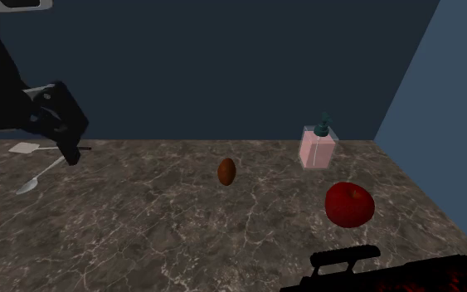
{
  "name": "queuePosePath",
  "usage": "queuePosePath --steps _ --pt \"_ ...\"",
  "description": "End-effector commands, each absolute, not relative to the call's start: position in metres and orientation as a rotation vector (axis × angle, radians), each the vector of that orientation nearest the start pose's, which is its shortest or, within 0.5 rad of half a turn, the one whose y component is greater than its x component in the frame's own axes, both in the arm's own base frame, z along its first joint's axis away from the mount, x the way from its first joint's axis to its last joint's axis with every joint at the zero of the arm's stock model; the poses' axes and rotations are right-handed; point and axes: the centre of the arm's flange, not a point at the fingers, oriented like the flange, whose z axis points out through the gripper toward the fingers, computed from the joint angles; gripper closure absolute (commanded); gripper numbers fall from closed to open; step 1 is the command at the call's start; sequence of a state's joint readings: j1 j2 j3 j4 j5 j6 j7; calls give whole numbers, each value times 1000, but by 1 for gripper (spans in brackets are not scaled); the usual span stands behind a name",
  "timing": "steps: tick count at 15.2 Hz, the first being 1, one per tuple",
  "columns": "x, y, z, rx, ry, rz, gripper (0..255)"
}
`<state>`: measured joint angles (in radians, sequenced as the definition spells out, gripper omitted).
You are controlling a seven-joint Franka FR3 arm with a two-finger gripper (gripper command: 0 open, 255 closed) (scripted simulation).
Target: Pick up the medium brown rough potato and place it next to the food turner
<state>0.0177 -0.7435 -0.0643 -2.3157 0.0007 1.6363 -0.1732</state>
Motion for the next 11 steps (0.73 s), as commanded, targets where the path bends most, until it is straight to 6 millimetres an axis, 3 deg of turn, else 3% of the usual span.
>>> queuePosePath --steps 1,11 --pt "325 -21 602 -3094 -220 -104 0" --pt "402 -112 536 -3069 -332 -74 0"
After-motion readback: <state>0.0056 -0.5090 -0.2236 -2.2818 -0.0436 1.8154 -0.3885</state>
